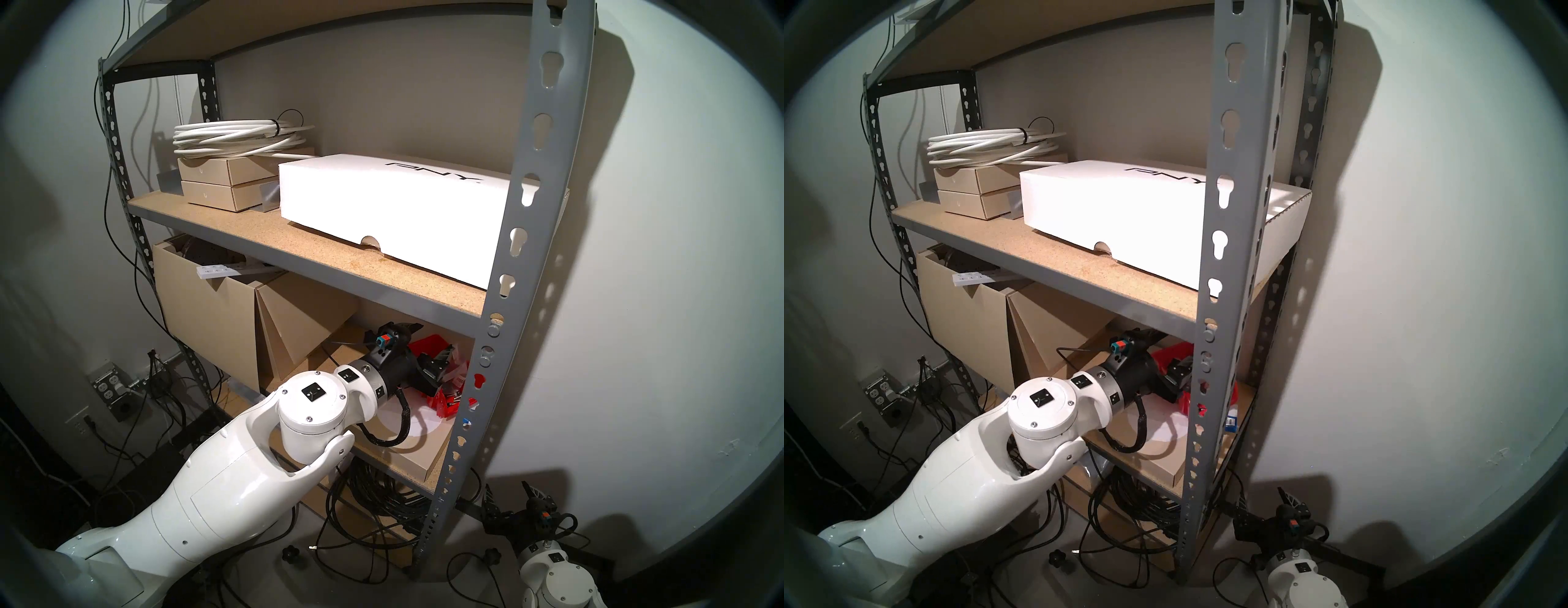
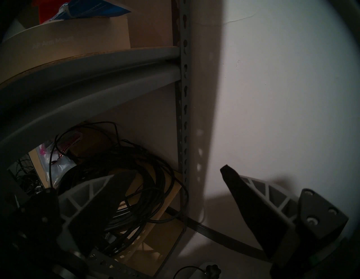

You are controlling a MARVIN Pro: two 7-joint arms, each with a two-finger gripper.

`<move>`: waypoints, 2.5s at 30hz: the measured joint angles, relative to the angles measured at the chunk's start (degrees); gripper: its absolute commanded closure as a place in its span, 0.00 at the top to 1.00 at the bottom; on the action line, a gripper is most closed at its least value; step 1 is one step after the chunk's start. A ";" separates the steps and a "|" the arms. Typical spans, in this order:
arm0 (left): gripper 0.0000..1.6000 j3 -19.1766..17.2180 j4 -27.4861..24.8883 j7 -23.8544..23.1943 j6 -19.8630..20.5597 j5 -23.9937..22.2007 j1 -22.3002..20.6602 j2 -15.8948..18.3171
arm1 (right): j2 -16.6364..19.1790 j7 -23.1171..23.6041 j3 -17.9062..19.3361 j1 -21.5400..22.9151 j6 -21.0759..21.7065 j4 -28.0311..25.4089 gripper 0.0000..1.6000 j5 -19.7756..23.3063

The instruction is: Organize the rack shelf by putting things into a case

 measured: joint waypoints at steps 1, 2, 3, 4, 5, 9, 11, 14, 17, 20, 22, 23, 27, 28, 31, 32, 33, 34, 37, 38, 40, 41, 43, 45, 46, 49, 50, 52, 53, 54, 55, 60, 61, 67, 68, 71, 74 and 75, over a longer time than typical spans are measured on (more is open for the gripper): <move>1.00 -0.14 -0.72 0.28 0.17 -0.17 0.54 0.36 | 0.00 0.00 0.00 0.00 0.00 0.00 1.00 0.00; 1.00 -0.29 -1.31 0.54 0.26 -0.29 1.00 0.67 | 0.00 0.00 0.00 0.00 0.00 0.00 1.00 0.00; 1.00 -0.43 -1.80 0.81 0.29 -0.37 1.41 0.93 | 0.00 0.00 0.00 0.00 0.00 0.00 1.00 0.00; 1.00 -0.67 -2.43 1.16 0.30 -0.51 1.98 1.27 | 0.00 0.00 0.00 0.00 0.00 0.00 1.00 0.00; 1.00 -0.80 -2.75 1.31 0.29 -0.60 2.26 1.45 | 0.00 0.00 0.00 0.00 0.00 0.00 1.00 0.00; 1.00 -2.07 -5.03 2.67 0.04 -1.27 4.47 2.93 | 0.00 0.00 0.00 0.00 0.00 0.01 1.00 0.00; 1.00 -2.80 -6.05 3.32 -0.15 -1.58 5.56 3.73 | 0.00 0.00 0.00 0.00 0.00 0.01 1.00 0.00; 1.00 -4.13 -7.71 4.29 -0.53 -2.12 7.41 5.09 | 0.00 0.00 0.00 0.00 0.00 0.01 1.00 0.00; 1.00 -5.45 -9.47 4.98 -1.15 -2.71 9.40 6.65 | 0.00 0.00 0.00 0.00 0.00 0.01 1.00 0.00; 1.00 -6.42 -10.79 5.39 -2.01 -3.21 11.20 8.00 | 0.00 0.00 0.00 0.00 0.00 0.01 1.00 0.00; 1.00 -6.86 -11.37 5.54 -2.64 -3.44 12.24 8.76 | 0.00 0.00 0.00 0.00 0.00 0.01 1.00 0.00; 1.00 -7.09 -11.61 5.62 -3.02 -3.55 12.79 9.15 | 0.00 0.00 0.00 0.00 0.00 0.01 1.00 0.00; 1.00 -7.99 -12.46 6.30 -4.84 -3.69 15.06 10.57 | 0.00 0.00 0.00 0.00 0.00 0.01 1.00 0.00; 1.00 -8.24 -12.65 6.55 -5.35 -3.69 15.66 10.91 | 0.00 0.00 0.00 0.00 0.00 0.01 1.00 0.00; 1.00 -9.16 -13.27 7.35 -7.08 -3.65 17.71 12.12 | 0.00 0.00 0.00 0.00 0.00 0.01 1.00 0.00; 1.00 -9.40 -13.40 7.55 -7.49 -3.61 18.25 12.44 | 0.00 0.00 0.00 0.00 0.00 0.01 1.00 0.00; 1.00 -9.78 -13.58 7.88 -8.18 -3.56 19.12 12.93 | 0.00 0.00 0.00 0.00 0.00 0.01 1.00 0.00; 1.00 -9.96 -13.67 8.02 -8.55 -3.53 19.56 13.19 | 0.00 0.00 0.00 0.00 0.00 0.01 1.00 0.00; 1.00 -10.45 -13.88 8.61 -10.33 -3.01 21.36 14.23 | 0.00 0.00 0.00 0.00 0.00 0.01 1.00 0.00; 1.00 -10.57 -13.90 8.83 -11.01 -2.78 22.02 14.57 | 0.00 0.00 0.00 0.00 0.00 0.01 1.00 0.00; 1.00 -10.75 -13.90 9.02 -11.99 -2.60 22.91 14.99 | 0.00 0.00 0.00 0.00 0.00 0.01 1.00 0.00; 1.00 -10.95 -13.89 9.14 -12.80 -2.54 23.62 15.32 | 0.00 0.00 0.00 0.00 0.00 0.01 1.00 0.00; 1.00 -11.32 -13.85 9.23 -13.81 -2.65 24.53 15.70 | 0.00 0.00 0.00 0.00 0.00 0.01 1.00 0.00; 1.00 -11.76 -13.79 9.30 -14.83 -3.08 25.45 16.13 | 0.00 0.00 0.00 0.00 0.00 0.01 1.00 0.00; 1.00 -11.99 -13.72 9.30 -15.36 -3.36 25.91 16.41 | 0.00 0.00 0.00 0.00 0.00 0.01 1.00 0.00; 1.00 -12.51 -13.43 9.11 -16.49 -4.09 26.87 17.07 | 0.00 0.00 0.00 0.00 0.00 0.01 1.00 0.00; 1.00 -12.61 -13.22 8.88 -16.89 -4.30 27.14 17.27 | 0.00 0.00 0.00 0.00 0.00 0.01 1.00 0.00; 1.00 -12.66 -12.69 8.49 -17.66 -4.49 27.54 17.50 | 0.00 0.00 0.00 0.00 0.00 -0.01 1.00 0.00; 1.00 -12.66 -12.25 8.20 -18.06 -4.64 27.78 17.59 | 0.00 0.00 0.00 0.00 0.00 -0.01 1.00 0.00; 1.00 -12.62 -11.94 8.07 -18.25 -4.66 27.91 17.63 | 0.00 0.00 0.00 0.00 0.00 -0.01 1.00 0.00; 1.00 -12.59 -11.63 7.93 -18.44 -4.69 28.03 17.68 | 0.00 0.00 0.00 0.00 0.00 -0.01 1.00 0.00; 1.00 -12.36 -10.58 7.59 -18.89 -4.33 28.46 17.76 | 0.00 0.00 0.00 0.00 0.00 -0.01 1.00 0.00; 1.00 -12.35 -10.52 7.57 -18.91 -4.24 28.50 17.76 | 0.00 0.00 0.00 0.00 0.00 -0.01 1.00 0.00; 1.00 -12.34 -10.17 7.43 -19.03 -3.45 28.65 17.67 | 0.00 0.00 0.00 0.00 0.00 -0.01 1.00 0.00; 1.00 -12.34 -10.13 7.46 -19.02 -3.41 28.63 17.62 | 0.00 0.00 0.00 0.00 0.00 -0.01 1.00 0.00; 1.00 -12.39 -10.11 7.52 -18.86 -3.39 28.43 17.52 | 0.00 0.00 0.00 0.00 0.00 0.00 1.00 0.00; 1.00 -12.44 -10.11 7.53 -18.66 -3.38 28.18 17.48 | 0.00 0.00 0.00 0.00 0.00 0.00 1.00 0.00; 1.00 -12.45 -10.11 7.53 -18.59 -3.38 28.11 17.47 | 0.00 0.00 0.00 0.00 0.00 0.00 1.00 0.00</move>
